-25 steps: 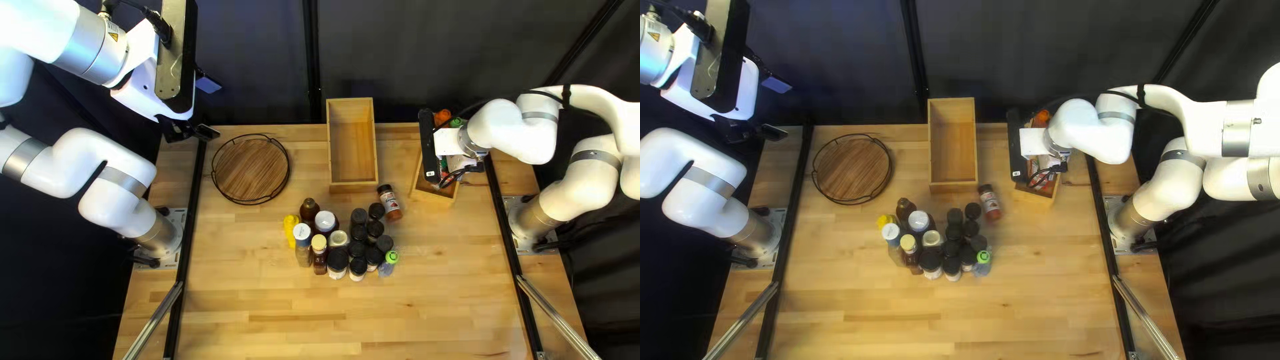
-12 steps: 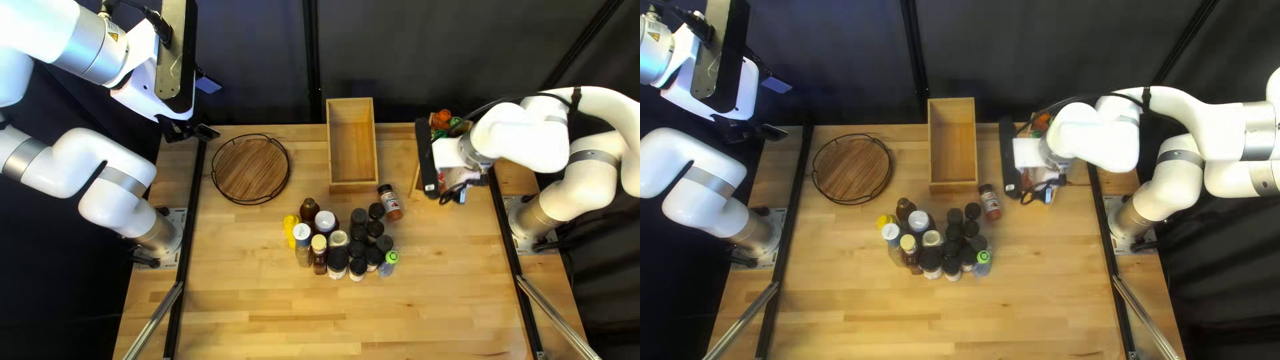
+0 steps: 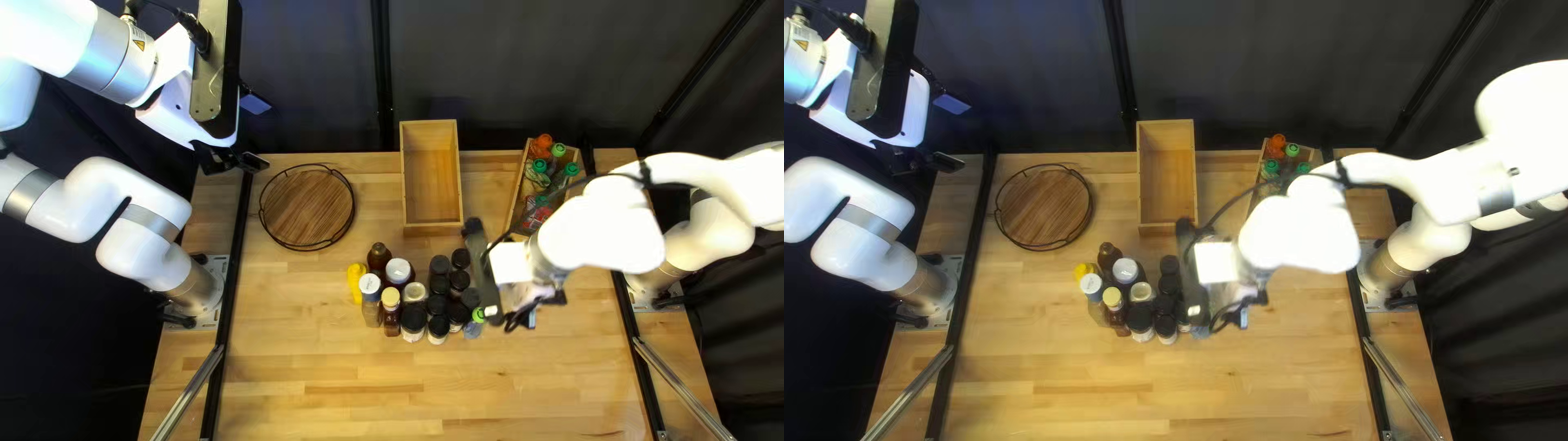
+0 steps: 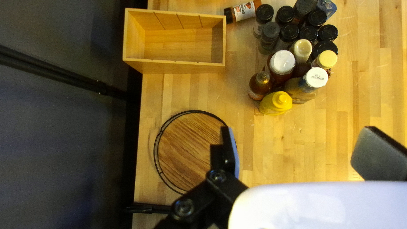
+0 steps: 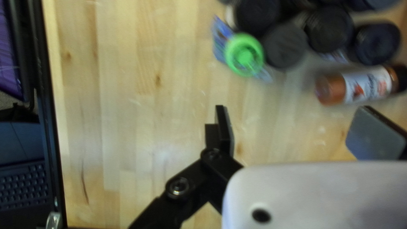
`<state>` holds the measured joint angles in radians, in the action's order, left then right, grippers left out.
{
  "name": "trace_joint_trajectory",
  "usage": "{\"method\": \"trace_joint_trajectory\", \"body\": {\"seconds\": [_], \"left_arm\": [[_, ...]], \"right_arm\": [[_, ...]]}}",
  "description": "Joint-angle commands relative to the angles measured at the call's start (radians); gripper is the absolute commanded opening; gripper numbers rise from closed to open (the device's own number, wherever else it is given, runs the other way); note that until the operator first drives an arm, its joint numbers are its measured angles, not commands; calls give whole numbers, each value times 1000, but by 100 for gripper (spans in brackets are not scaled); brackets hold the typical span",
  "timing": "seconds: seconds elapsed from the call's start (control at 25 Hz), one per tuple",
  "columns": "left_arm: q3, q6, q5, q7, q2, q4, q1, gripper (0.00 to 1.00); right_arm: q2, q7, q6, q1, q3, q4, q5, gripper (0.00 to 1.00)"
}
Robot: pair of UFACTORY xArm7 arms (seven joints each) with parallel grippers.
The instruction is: Separate condiments, baby food and spices and place it in 3 different racks/containers
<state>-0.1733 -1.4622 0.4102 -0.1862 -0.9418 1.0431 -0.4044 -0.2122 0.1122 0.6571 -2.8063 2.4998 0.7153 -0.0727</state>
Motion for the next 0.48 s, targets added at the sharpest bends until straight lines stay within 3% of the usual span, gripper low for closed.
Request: {"method": "trace_joint_trajectory", "body": {"seconds": [0.04, 0.24, 0.32, 0.4, 0.44, 0.48], "left_arm": [[0, 0, 0, 0, 0, 0, 0, 100], [0, 0, 0, 0, 0, 0, 0, 100], [0, 0, 0, 0, 0, 0, 0, 100], [0, 0, 0, 0, 0, 0, 0, 100], [0, 0, 0, 0, 0, 0, 0, 100], [0, 0, 0, 0, 0, 0, 0, 100]], "right_arm": [[42, 53, -54, 18, -26, -11, 65, 100], [75, 100, -100, 36, -40, -31, 127, 95], [80, 122, -106, 42, -45, -37, 150, 82], [86, 137, -105, 47, -49, -36, 166, 54], [91, 144, -102, 49, -51, -33, 175, 4], [91, 148, -96, 50, -52, -31, 181, 1]]}}
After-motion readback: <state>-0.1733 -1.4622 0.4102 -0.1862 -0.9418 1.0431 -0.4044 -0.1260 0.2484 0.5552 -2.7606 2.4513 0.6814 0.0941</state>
